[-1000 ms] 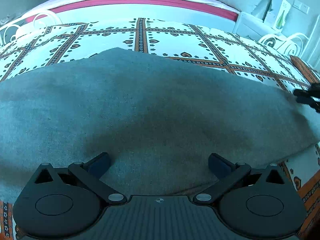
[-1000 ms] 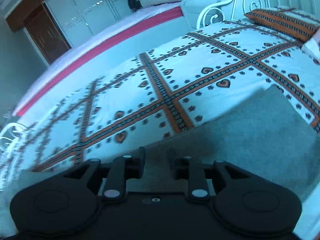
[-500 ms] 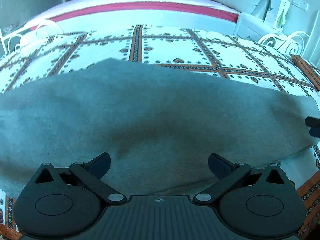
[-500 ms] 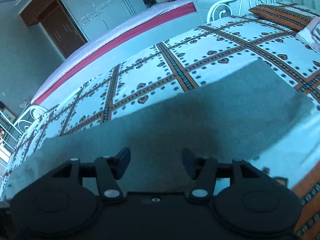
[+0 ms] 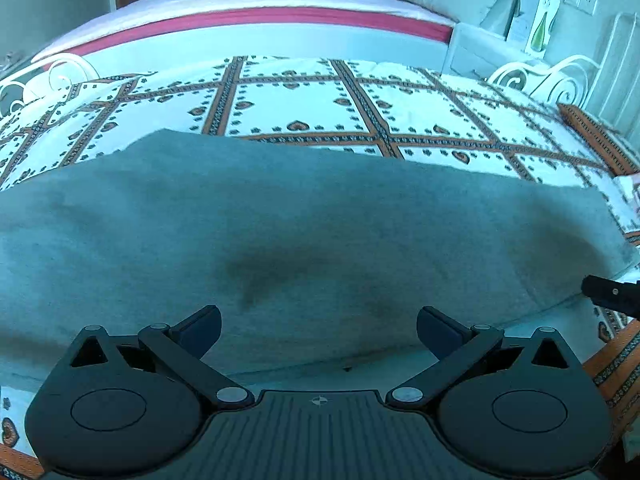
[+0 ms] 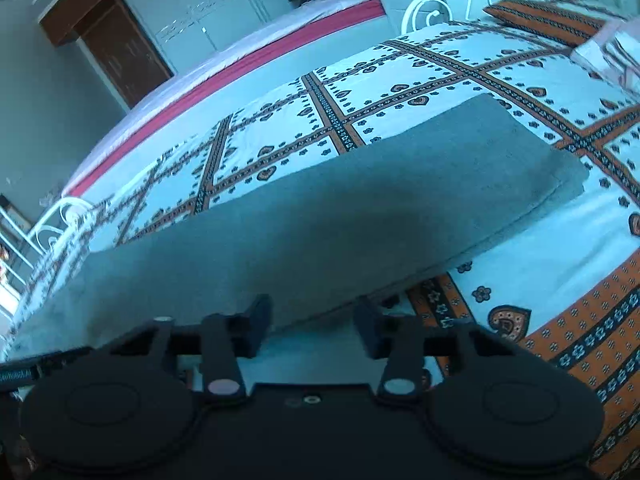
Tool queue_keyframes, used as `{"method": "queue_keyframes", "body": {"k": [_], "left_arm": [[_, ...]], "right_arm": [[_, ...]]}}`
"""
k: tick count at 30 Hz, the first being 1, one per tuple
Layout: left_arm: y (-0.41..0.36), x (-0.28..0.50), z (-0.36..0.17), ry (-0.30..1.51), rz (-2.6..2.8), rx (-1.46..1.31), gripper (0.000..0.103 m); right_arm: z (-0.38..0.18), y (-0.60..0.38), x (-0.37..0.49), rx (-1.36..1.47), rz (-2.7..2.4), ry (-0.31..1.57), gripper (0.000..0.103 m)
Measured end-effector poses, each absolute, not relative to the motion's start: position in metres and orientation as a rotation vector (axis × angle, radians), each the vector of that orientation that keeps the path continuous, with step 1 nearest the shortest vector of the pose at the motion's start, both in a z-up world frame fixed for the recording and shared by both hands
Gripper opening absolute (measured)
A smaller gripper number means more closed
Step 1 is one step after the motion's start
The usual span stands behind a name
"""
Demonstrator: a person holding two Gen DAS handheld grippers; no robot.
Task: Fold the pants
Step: 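Withdraw the open right tool from the folded grey sweatpants, then grasp the leg end of the sweatpants with the right tool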
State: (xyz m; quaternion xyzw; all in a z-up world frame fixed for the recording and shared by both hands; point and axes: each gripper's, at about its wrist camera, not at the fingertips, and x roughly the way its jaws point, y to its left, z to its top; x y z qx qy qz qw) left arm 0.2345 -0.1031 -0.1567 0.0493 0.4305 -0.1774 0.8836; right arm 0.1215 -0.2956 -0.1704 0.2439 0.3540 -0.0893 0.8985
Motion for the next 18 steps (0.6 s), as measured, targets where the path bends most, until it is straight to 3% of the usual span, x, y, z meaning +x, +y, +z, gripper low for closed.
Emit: {"method": "queue_keyframes", "body": {"k": [5,10,14,18], "left_arm": [[-0.127,0.240,-0.173,0.951,-0.393,0.128,0.103],[-0.147,0.232,-0.164,0.869,-0.464,0.108,0.103],[-0.174,0.230,-0.172,0.914,-0.536,0.099,0.103],[-0.206,0.219,-0.173,0.872,-0.578,0.204,0.103]], "right_arm": [[-0.174,-0.305,0.121,0.500,-0.225,0.730,0.031],[-0.179,-0.344,0.108,0.655,-0.330,0.714,0.035],[-0.185,-0.377,0.095,0.781,-0.406,0.678,0.033],[-0.182,-0.397,0.086,0.825,-0.494,0.629,0.040]]}}
